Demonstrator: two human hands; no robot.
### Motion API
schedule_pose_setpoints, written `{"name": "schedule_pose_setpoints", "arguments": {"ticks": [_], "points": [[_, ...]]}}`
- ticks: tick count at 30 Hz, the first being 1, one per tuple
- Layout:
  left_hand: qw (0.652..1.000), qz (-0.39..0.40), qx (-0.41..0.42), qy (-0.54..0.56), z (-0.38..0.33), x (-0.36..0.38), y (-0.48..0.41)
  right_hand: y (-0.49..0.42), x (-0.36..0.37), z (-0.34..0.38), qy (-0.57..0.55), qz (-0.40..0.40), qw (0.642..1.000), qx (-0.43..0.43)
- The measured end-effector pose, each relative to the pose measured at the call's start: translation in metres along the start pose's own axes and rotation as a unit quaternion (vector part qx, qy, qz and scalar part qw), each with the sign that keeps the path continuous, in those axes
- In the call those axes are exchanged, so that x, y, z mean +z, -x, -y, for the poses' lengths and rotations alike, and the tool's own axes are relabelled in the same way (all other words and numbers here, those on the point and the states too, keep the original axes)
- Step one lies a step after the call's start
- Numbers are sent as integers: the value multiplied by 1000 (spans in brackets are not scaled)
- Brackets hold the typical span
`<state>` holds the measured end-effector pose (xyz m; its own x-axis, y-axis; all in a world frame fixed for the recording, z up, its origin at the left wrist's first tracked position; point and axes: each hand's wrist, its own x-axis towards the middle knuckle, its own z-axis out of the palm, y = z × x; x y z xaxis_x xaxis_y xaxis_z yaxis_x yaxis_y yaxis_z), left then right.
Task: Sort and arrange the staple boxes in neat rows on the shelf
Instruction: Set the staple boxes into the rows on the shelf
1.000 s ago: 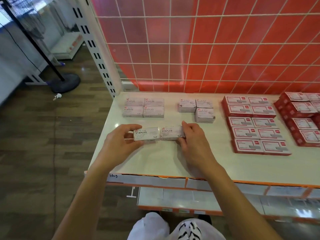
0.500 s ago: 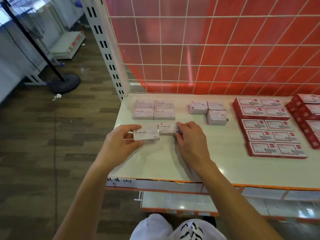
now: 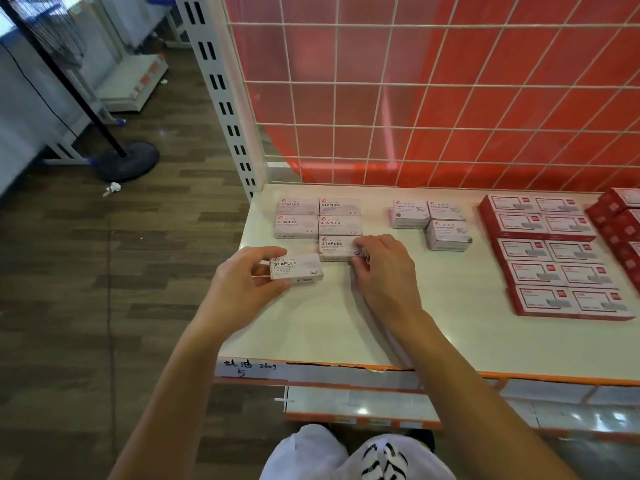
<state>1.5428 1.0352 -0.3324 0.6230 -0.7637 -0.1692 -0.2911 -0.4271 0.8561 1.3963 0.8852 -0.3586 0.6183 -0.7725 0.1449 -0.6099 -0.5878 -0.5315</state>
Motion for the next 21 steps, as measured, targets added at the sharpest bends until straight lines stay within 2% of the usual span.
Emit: {"name": "schedule_pose_setpoints", "arguments": {"ticks": [21], "points": [[999, 6, -14, 45, -4, 7, -5, -2, -2, 1, -15, 25, 999, 20]]}}
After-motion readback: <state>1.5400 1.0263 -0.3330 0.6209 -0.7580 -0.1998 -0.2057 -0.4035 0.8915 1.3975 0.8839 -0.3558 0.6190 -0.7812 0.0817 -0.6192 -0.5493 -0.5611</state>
